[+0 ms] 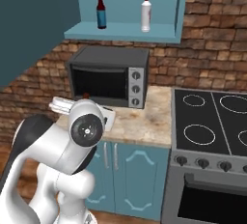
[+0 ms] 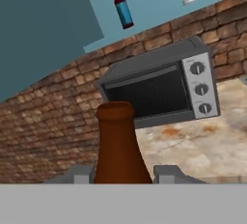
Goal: Sort all alcoholic drinks to one cabinet, and non-alcoholic drinks to the other.
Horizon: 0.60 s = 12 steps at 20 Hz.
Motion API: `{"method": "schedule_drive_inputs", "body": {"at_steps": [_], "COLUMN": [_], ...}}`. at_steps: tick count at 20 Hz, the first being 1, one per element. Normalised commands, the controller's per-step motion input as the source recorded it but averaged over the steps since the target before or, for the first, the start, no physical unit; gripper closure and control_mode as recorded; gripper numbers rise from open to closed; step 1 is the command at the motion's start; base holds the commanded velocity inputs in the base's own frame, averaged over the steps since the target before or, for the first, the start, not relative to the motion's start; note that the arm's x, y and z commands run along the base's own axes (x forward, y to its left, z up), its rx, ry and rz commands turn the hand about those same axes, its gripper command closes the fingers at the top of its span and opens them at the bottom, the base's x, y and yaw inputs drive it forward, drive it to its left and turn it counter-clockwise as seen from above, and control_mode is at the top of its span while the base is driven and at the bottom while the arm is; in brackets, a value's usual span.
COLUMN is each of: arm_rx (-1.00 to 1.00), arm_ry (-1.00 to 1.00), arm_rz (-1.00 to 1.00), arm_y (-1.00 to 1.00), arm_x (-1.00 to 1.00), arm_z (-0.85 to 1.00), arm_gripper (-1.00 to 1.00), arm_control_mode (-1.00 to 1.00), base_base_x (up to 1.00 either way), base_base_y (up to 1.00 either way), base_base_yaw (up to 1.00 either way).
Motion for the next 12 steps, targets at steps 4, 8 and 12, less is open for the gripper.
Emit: {"method": "schedule_drive_inputs", "body": {"at_steps": [4, 8, 12], "arm_rx": [0.00, 0.00, 0.00], "arm_ry": [0.00, 0.00, 0.00], "arm_rz": [0.00, 0.00, 0.00], "arm_y": [0.00, 0.00, 0.00], "arm_x": [0.00, 0.00, 0.00], "arm_z": [0.00, 0.00, 0.00], "arm_gripper": [1.00, 1.00, 1.00], "arm_control_mode": [1.00, 1.00, 1.00], "base_base_x": [0.06, 0.27, 0.22], "base_base_y": [-0.59, -0.74, -0.85], "base_base_yaw": [0.00, 0.00, 0.00]}}
